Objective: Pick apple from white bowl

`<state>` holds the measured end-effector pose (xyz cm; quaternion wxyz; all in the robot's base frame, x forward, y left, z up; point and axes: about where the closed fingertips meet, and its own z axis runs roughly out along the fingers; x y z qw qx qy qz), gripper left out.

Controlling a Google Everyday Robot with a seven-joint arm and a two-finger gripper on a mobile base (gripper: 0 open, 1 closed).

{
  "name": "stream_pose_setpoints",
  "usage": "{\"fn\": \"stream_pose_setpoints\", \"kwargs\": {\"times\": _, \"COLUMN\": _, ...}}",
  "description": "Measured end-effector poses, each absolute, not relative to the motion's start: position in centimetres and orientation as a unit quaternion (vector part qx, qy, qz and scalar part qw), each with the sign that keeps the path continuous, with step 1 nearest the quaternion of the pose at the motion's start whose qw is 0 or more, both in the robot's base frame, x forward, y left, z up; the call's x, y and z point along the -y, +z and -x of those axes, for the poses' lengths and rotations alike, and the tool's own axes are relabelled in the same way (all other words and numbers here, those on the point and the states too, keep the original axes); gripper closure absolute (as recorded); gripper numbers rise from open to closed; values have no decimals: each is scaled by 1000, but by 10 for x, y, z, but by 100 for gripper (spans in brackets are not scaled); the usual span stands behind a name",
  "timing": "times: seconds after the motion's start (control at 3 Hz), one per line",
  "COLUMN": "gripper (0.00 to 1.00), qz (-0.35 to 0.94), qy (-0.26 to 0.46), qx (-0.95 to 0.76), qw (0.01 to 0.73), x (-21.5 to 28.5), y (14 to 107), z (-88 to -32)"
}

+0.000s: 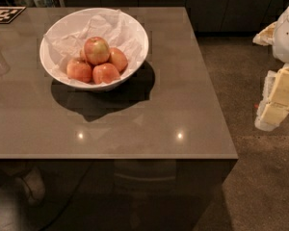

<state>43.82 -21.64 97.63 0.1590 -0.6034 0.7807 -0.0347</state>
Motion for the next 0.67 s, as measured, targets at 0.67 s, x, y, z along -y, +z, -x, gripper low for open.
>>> {"fn": "stream_pose_setpoints", "kwargs": {"times": 0.67, "gripper": 0, "qz": 608, "qy": -58, "qx": -776, "qw": 158, "x": 185, "y": 1003, "z": -451}}
